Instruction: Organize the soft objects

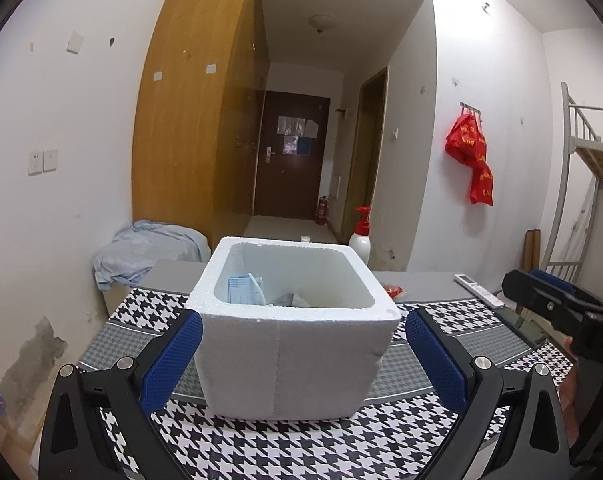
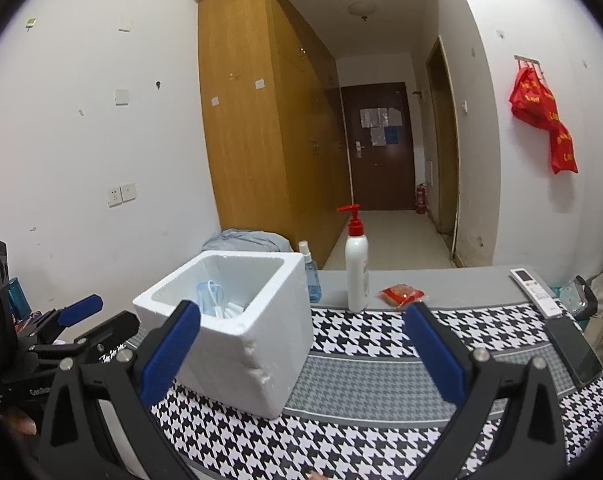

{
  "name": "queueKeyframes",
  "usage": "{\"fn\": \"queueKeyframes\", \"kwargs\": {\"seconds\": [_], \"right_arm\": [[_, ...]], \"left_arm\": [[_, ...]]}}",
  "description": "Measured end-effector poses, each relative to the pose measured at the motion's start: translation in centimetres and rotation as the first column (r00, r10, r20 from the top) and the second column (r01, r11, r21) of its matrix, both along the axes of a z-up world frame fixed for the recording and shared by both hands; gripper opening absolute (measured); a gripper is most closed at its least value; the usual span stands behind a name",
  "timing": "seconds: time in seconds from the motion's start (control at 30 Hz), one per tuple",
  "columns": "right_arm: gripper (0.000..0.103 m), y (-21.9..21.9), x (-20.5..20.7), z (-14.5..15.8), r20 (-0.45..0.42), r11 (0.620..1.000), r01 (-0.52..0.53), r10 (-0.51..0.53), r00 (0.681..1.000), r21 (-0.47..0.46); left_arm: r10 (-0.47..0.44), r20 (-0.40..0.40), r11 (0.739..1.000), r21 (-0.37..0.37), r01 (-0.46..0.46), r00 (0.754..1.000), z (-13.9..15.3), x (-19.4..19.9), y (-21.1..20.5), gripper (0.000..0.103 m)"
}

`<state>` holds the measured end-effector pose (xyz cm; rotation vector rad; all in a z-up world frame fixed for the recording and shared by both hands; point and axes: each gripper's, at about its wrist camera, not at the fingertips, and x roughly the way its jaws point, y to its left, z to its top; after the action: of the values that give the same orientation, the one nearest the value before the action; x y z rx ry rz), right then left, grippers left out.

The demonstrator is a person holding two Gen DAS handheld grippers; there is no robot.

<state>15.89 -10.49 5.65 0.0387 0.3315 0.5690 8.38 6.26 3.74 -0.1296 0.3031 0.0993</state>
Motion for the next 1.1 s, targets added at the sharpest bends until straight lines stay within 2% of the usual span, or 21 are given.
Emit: {"fn": "queueKeyframes", "kwargs": {"seconds": [0.3,0.6,1.1], "right_arm": [[0.103,-1.2,-2.3,-0.9,0.041,1.000,-0.002,0.002,0.999,-0.019],[0.103,-2.5,-4.8,-2.6,0.099,1.000,-0.020,0.019,0.995,0.015],[0.103,-3.7,-8.1,-5.6,0.079,1.000,-0.019,0.017,0.997,0.021]], "left_arm": [[0.027,0.031,0.998,0.051,-0.028,0.999,-0.1,-1.4,-1.7,0.102],[0.023,0.043,0.997,0.070,-0.026,0.999,-1.4,-2.6,-3.4,0.102],[0.013,0.109,0.997,0.072,-0.021,0.994,-4.2,-7.5,-4.7,0.102]]}}
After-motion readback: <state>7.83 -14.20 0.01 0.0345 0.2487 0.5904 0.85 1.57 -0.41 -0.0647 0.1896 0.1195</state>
